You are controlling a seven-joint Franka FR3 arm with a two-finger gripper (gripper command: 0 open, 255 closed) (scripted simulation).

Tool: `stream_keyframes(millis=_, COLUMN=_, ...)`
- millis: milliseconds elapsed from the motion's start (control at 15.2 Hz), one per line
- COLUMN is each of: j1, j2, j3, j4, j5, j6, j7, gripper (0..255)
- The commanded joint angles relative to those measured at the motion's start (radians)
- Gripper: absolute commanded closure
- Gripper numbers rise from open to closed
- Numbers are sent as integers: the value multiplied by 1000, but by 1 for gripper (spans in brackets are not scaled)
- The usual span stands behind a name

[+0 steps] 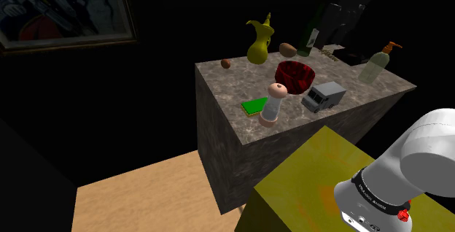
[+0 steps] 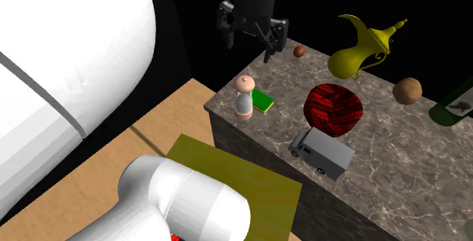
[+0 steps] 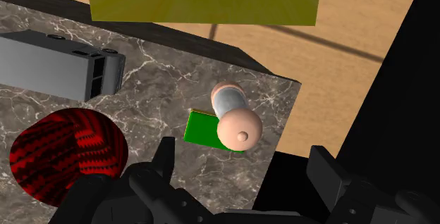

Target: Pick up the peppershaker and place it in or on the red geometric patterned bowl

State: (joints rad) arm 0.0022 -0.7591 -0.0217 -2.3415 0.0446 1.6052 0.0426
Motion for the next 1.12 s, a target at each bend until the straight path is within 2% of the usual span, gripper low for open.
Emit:
stream_keyframes(millis=0, j1=0, j2=0, j3=0, j4=0, j5=0, j6=0, j7=0, gripper=0)
stream_keyframes(millis=462, j1=-2, j2=239, j3=55, j4=-3, j5=6, j6=143, j7=84, gripper=0)
stream_keyframes(millis=924, j1=-5, j2=509, j3=95, j4=49, j5=-6, j6=261, j7=171, gripper=0)
stream_keyframes(millis=1056, j1=-4, j2=526, j3=97, j4=41, j5=-7, j6=280, j7=176, gripper=0)
